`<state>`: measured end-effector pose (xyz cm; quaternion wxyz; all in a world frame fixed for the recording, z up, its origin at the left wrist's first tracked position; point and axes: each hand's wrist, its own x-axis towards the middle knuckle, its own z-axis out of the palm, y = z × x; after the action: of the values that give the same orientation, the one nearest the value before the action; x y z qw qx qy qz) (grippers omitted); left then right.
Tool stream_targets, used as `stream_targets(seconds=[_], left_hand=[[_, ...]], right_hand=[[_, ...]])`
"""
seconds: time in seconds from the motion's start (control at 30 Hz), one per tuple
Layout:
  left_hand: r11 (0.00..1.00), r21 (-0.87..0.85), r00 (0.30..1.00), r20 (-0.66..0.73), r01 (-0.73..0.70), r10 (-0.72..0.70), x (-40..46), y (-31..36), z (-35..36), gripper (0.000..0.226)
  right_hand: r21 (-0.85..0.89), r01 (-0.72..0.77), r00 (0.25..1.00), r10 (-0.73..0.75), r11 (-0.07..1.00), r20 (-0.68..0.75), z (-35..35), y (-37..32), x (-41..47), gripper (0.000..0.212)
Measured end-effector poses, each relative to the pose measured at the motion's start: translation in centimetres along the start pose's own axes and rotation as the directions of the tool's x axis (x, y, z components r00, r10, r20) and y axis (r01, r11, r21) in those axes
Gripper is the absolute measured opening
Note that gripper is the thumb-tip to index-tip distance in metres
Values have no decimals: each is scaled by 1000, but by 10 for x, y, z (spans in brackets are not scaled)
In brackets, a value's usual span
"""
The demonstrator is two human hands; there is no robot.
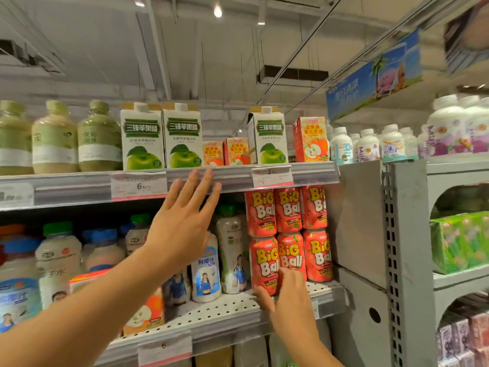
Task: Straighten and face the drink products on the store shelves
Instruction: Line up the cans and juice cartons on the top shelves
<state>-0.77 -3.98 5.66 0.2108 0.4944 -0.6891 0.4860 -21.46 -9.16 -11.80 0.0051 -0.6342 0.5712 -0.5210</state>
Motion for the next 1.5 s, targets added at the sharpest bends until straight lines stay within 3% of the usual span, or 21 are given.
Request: stream_targets(seconds=[0.1, 0.27, 0.5, 0.6, 0.73, 0.83, 0.93, 1.03, 1.3, 1.5], left_hand=[[1000, -6, 1000, -18, -20, 20, -1, -5, 6, 91], [999, -49, 999, -34, -11, 9, 2, -7, 13, 86], [998, -55, 1000, 5, 14, -14, 2, 1, 9, 84], [998, -52, 1000, 14, 28, -28, 3, 3, 9, 85], [999, -32, 1000, 3, -25, 25, 5, -5, 2, 85], [994, 35, 995, -15, -100, 101, 1, -29, -11, 86], [995, 91, 999, 7, -38, 38, -4, -43, -20, 94], [999, 40, 997, -71, 4, -1, -2, -32, -13, 93], [999, 18, 981, -192, 45, -41, 1, -26, 1, 87], [999, 25, 969, -246, 40, -33, 1, -29, 7, 68]], right_hand=[[-29, 8, 1000, -9, 1000, -12, -7, -8, -5, 54], [11, 196, 958, -189, 981, -214, -64, -51, 32, 35], [-10, 399, 867, -381, 917, -321, -145, -138, 126, 43], [-6, 338, 907, -327, 941, -266, -155, -154, 166, 55], [170, 149, 984, -129, 974, -126, -150, -161, 196, 80], [192, 94, 993, -80, 977, -81, -142, -161, 202, 85], [112, 67, 994, -56, 991, -99, -138, -157, 208, 78], [62, 66, 993, -59, 996, -99, -137, -156, 214, 67], [184, 181, 983, -186, 966, 6, -120, -185, 209, 42], [262, 218, 971, -237, 940, 42, -101, -209, 196, 70]])
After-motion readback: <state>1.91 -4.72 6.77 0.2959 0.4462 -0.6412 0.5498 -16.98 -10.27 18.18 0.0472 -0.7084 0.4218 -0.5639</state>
